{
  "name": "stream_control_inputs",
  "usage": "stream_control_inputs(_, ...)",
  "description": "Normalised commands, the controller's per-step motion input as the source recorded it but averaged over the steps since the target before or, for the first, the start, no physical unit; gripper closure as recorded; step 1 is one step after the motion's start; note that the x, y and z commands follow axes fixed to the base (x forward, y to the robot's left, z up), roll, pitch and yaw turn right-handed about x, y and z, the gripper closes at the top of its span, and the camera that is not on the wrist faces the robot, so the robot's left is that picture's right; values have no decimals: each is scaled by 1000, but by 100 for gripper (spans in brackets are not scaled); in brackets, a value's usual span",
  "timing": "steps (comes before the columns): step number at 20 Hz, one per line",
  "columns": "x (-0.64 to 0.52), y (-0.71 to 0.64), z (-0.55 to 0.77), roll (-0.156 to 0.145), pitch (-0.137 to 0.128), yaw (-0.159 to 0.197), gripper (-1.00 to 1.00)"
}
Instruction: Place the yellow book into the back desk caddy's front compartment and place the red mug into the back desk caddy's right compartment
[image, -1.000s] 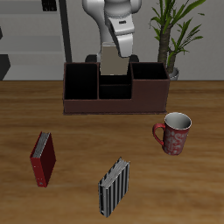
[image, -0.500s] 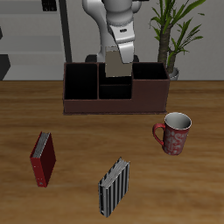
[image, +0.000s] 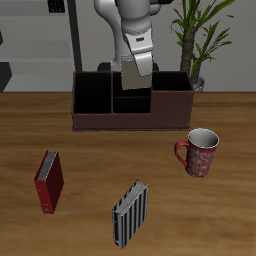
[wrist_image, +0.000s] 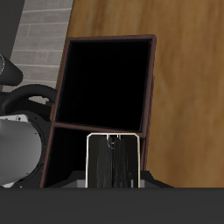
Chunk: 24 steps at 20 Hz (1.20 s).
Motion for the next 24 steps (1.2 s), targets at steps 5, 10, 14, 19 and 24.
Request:
stream_control_inputs(5, -129, -58, -142, -2, 43, -30, 100)
stream_control_inputs(10, -113, -51, -56, -9, 62, -89, 100)
stream_control_inputs(14, -181, -6, 9, 18, 48, -50, 100)
stream_control_inputs(19, -126, -86, 118, -14, 1, 8, 100)
stream_control_inputs(24, 53, -293, 93, -78, -4, 54, 100)
